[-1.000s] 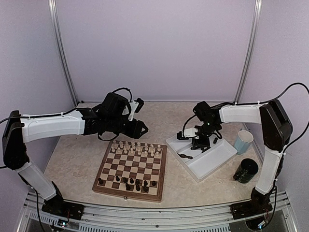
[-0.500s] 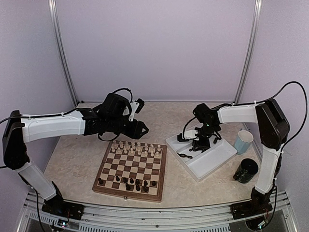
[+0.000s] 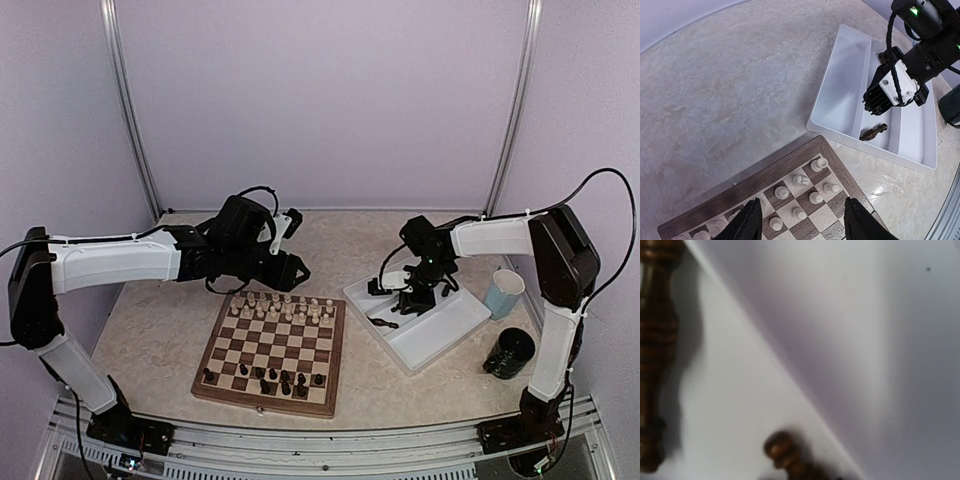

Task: Set up the chess pieces on the board
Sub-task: Pick up the pawn from the storage box.

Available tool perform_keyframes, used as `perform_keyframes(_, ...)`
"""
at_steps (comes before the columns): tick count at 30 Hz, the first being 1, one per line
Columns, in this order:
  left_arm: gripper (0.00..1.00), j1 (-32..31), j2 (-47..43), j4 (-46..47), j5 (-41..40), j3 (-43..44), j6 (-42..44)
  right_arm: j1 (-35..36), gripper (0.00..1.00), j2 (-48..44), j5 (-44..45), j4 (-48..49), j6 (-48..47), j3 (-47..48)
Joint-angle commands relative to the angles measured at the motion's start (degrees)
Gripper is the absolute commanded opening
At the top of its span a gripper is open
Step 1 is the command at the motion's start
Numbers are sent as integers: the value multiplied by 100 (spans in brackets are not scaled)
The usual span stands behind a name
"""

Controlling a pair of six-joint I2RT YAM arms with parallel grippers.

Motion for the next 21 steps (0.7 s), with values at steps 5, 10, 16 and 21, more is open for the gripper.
perform_keyframes(5,56,-58,47,79,38,133,89,-31,33,238,-251,68,56,176)
perform_keyframes(10,56,-59,43,60,29,124,105,-20,30,329,-265,-97,13,237)
perform_keyframes(16,56,-67,89,72,57,137,103,-21,19,310,-297,-230,-19,118)
perform_keyframes(21,56,-76,105,147,21,150,-2,-21,13,88,-451,-218,126,98)
